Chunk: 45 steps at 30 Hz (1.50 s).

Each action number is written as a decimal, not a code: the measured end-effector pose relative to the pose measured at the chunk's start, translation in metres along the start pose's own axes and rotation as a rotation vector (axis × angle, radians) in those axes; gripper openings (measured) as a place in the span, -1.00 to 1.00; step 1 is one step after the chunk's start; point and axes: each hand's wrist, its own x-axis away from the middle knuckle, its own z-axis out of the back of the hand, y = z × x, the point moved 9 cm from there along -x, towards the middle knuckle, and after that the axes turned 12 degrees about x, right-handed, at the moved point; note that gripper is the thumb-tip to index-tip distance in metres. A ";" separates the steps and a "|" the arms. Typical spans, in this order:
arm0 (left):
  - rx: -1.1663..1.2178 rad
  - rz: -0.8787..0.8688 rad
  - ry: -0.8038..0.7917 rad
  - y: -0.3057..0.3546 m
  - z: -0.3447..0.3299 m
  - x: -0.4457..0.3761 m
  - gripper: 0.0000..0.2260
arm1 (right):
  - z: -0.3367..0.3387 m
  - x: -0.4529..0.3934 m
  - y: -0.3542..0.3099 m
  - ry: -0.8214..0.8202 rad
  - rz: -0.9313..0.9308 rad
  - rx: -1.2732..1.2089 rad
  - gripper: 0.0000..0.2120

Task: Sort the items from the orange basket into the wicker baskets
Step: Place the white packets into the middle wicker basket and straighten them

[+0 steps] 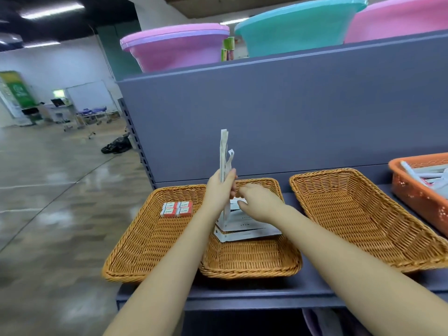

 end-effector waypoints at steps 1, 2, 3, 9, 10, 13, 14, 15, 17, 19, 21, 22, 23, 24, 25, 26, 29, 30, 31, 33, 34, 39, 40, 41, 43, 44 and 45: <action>0.017 0.008 0.007 -0.002 0.003 -0.001 -0.81 | -0.002 -0.002 -0.002 -0.008 0.008 -0.007 -0.68; 0.043 0.020 0.020 -0.003 0.006 -0.002 -0.81 | -0.003 -0.005 -0.004 -0.012 0.020 -0.016 -0.67; 0.086 0.038 0.036 -0.006 0.009 -0.003 -0.80 | -0.005 -0.007 -0.006 -0.015 0.031 -0.030 -0.67; 0.303 0.121 0.083 -0.014 0.013 -0.008 -0.80 | -0.014 -0.023 -0.005 -0.036 0.049 -0.135 -0.67; 0.322 0.130 0.086 -0.015 0.012 -0.010 -0.80 | -0.015 -0.024 -0.004 -0.041 0.044 -0.157 -0.69; 0.317 0.129 0.098 -0.015 0.011 -0.013 -0.79 | -0.016 -0.026 -0.003 -0.049 0.034 -0.232 -0.79; 0.307 0.121 0.099 -0.014 0.011 -0.014 -0.79 | -0.016 -0.027 -0.003 -0.044 0.025 -0.256 -0.83; 0.296 0.113 0.101 -0.013 0.011 -0.015 -0.79 | -0.016 -0.028 -0.002 -0.038 0.011 -0.294 -0.84; 0.281 0.107 0.106 -0.013 0.012 -0.017 -0.80 | -0.017 -0.029 -0.001 -0.038 -0.024 -0.400 -0.84; 0.262 0.091 0.102 -0.013 0.015 -0.020 -0.81 | -0.016 -0.030 -0.001 -0.034 -0.055 -0.466 -0.83; 0.239 0.064 0.089 -0.013 0.017 -0.022 -0.82 | -0.015 -0.031 0.000 -0.020 -0.079 -0.456 -0.83; 0.221 0.052 0.081 -0.013 0.019 -0.023 -0.82 | -0.015 -0.031 0.000 -0.013 -0.091 -0.447 -0.82; 0.192 0.042 0.073 -0.014 0.021 -0.024 -0.82 | -0.015 -0.031 0.000 -0.007 -0.100 -0.446 -0.83; 0.158 0.035 0.065 -0.014 0.023 -0.025 -0.82 | -0.015 -0.032 0.000 -0.003 -0.109 -0.455 -0.84; 0.119 0.029 0.060 -0.014 0.027 -0.027 -0.82 | -0.016 -0.033 0.000 -0.004 -0.116 -0.468 -0.85; 0.072 0.017 0.056 -0.014 0.031 -0.028 -0.82 | -0.016 -0.033 0.000 -0.005 -0.122 -0.480 -0.86; -0.095 -0.023 0.029 -0.013 0.040 -0.031 -0.77 | -0.018 -0.032 0.002 -0.005 -0.152 -0.515 -0.87; -0.112 -0.022 0.019 -0.013 0.042 -0.031 -0.77 | -0.019 -0.031 0.004 -0.007 -0.171 -0.548 -0.89; -0.102 -0.017 0.007 -0.013 0.043 -0.032 -0.78 | -0.020 -0.031 0.004 -0.016 -0.191 -0.599 -0.91; -0.072 -0.008 -0.009 -0.014 0.046 -0.031 -0.79 | -0.025 -0.032 0.002 -0.062 -0.213 -0.730 -0.93; -0.077 -0.010 -0.014 -0.013 0.046 -0.030 -0.79 | -0.027 -0.032 0.000 -0.080 -0.213 -0.789 -0.89; -0.049 -0.012 -0.018 -0.014 0.050 -0.030 -0.76 | -0.017 -0.032 -0.008 -0.005 -0.206 -0.954 -0.79; -0.025 -0.006 -0.012 -0.015 0.053 -0.031 -0.74 | -0.014 -0.031 -0.006 0.013 -0.216 -0.962 -0.79; -0.005 0.000 -0.006 -0.016 0.056 -0.032 -0.71 | -0.011 -0.030 -0.002 0.025 -0.229 -0.945 -0.79; 0.042 0.017 0.009 -0.016 0.061 -0.033 -0.69 | -0.005 -0.024 0.009 0.034 -0.253 -0.843 -0.82; 0.071 0.030 0.019 -0.016 0.063 -0.033 -0.69 | -0.003 -0.022 0.015 0.028 -0.260 -0.783 -0.82; 0.100 0.044 0.026 -0.016 0.065 -0.034 -0.69 | -0.002 -0.019 0.020 0.014 -0.262 -0.731 -0.81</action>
